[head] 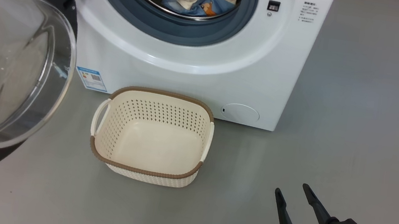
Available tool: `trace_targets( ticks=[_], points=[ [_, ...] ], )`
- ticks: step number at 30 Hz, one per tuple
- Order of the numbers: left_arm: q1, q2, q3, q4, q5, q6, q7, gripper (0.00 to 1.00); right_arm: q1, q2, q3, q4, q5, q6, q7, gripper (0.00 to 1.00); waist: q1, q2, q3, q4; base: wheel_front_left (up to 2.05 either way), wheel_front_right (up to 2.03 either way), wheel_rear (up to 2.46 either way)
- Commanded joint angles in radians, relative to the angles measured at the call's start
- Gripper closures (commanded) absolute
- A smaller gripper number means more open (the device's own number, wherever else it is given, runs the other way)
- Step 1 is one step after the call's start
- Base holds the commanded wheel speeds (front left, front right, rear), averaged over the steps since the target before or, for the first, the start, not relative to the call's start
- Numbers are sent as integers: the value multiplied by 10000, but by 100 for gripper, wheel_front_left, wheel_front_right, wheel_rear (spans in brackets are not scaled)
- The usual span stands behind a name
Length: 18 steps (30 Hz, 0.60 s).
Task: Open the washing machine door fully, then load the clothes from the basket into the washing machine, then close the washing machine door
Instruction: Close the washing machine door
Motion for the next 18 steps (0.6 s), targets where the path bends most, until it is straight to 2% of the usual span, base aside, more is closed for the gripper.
trace_targets(
  ticks=[1,10,18],
  points=[
    [-147,828,123,-190,-172,-28,227,100,-369,1,258,-251,-134,27,-49,0,-1,0,120,-104,0,0,0],
    [-51,1025,-110,-48,-656,-28,1409,100,-458,1,266,-239,-233,27,-49,0,-1,0,277,-190,0,0,0],
    [74,902,-595,-120,-1000,-28,2800,100,-470,1,333,-124,-138,27,-49,0,-1,0,232,-127,0,0,0]
  ],
)
